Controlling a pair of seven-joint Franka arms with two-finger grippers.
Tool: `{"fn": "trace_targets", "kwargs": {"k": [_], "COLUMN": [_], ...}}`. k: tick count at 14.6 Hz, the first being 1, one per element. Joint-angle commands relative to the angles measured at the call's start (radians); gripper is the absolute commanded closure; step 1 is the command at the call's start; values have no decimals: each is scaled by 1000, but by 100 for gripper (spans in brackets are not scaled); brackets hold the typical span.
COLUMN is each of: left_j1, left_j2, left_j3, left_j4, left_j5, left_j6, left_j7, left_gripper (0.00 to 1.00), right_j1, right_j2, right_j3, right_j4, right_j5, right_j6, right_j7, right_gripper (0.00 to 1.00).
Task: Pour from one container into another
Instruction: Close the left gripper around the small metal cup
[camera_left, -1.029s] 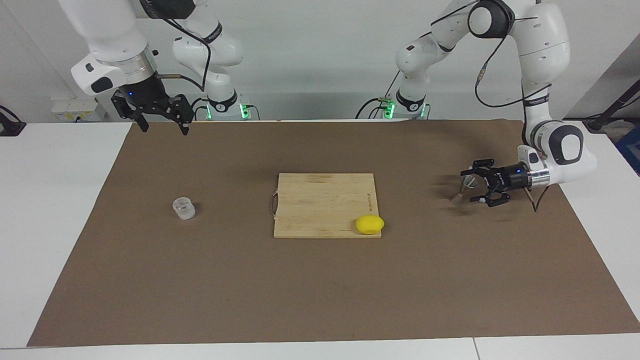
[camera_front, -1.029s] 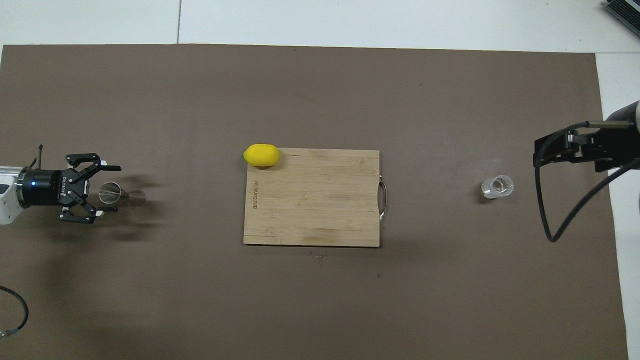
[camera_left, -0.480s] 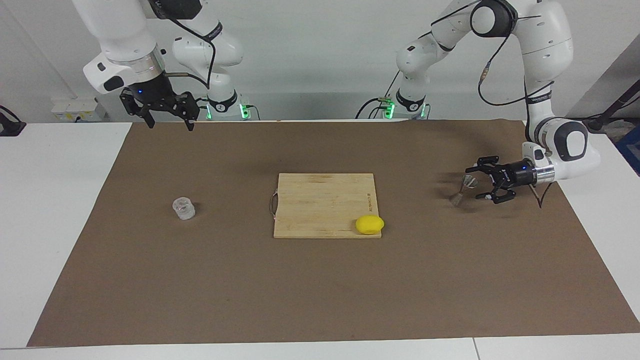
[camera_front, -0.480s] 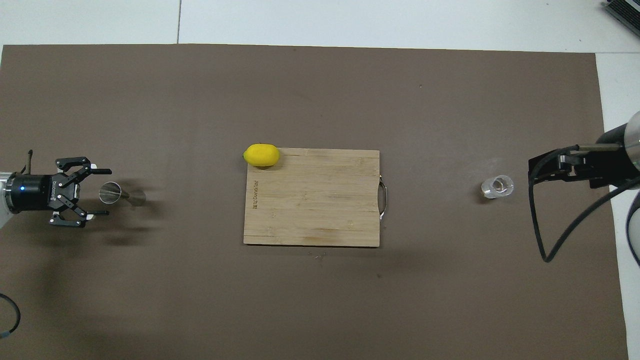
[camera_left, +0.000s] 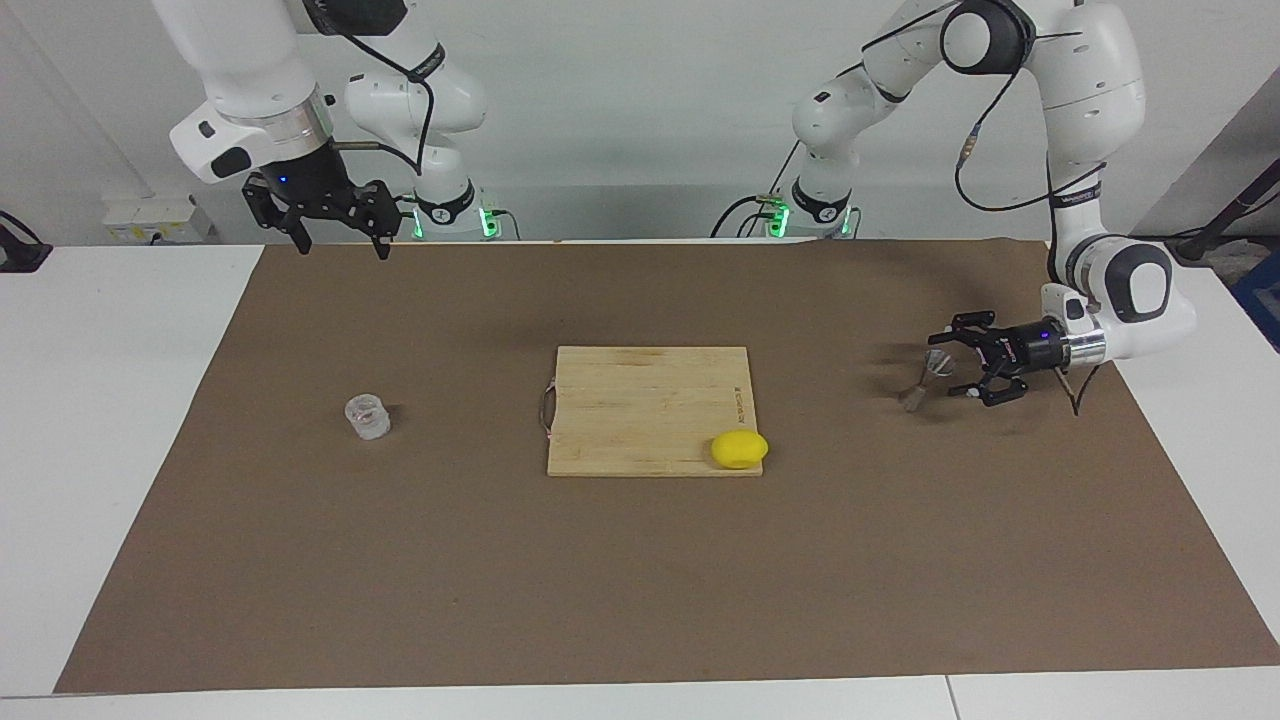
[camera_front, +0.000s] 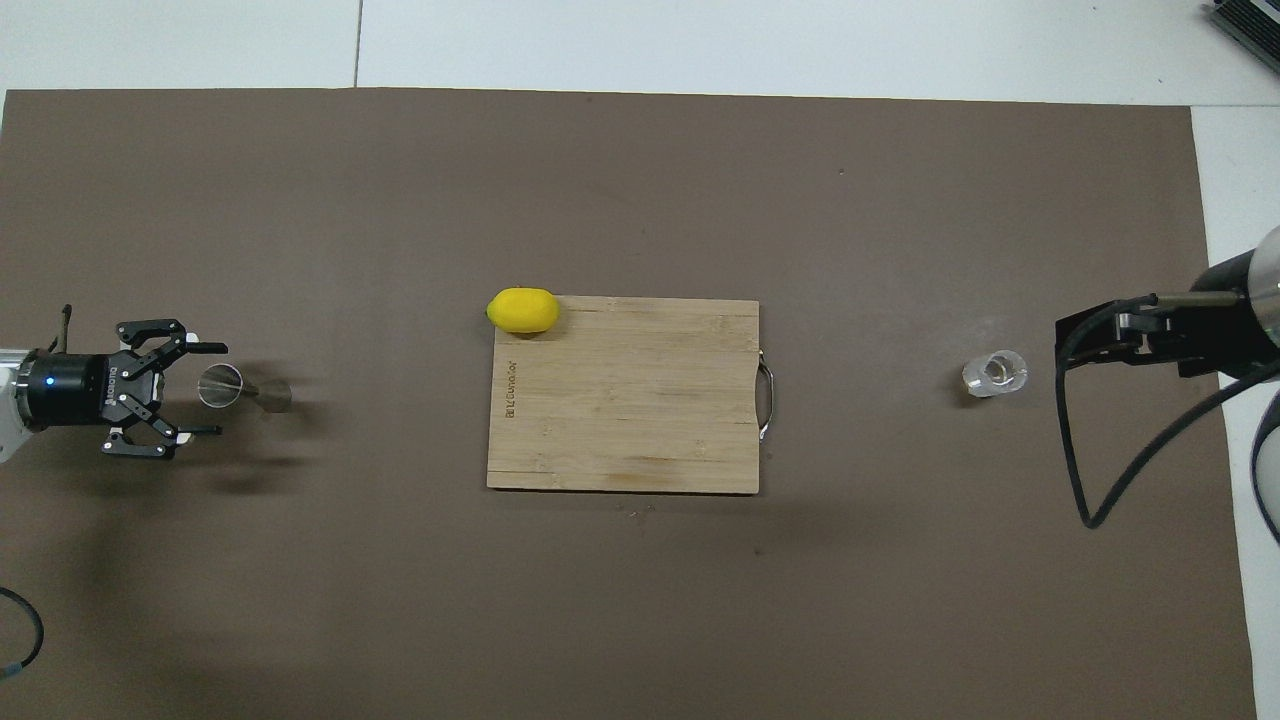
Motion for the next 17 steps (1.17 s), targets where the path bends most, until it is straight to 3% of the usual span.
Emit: {"fn": "trace_targets", "kwargs": {"k": [1,11,17], "left_j1": [20,14,14], "left_j2": [17,19,20], "left_j3": [-1,1,4], "left_j4": [-23,-12,-12], "left_j5": [-29,-68,-62], "left_j6": [-31,-83,-83], "left_j7": [19,16,16], "left_gripper": [1,2,11], "right_j1": [-4,-4,-2], "right_j2": [-23,-25,-25], "right_j3": [3,3,6], "right_j4": [-30,-30,-28], "right_j5": [1,1,1], "right_j6": [32,39,52], "right_j7": [-14,-8,-11], "right_gripper": [1,1,1]}}
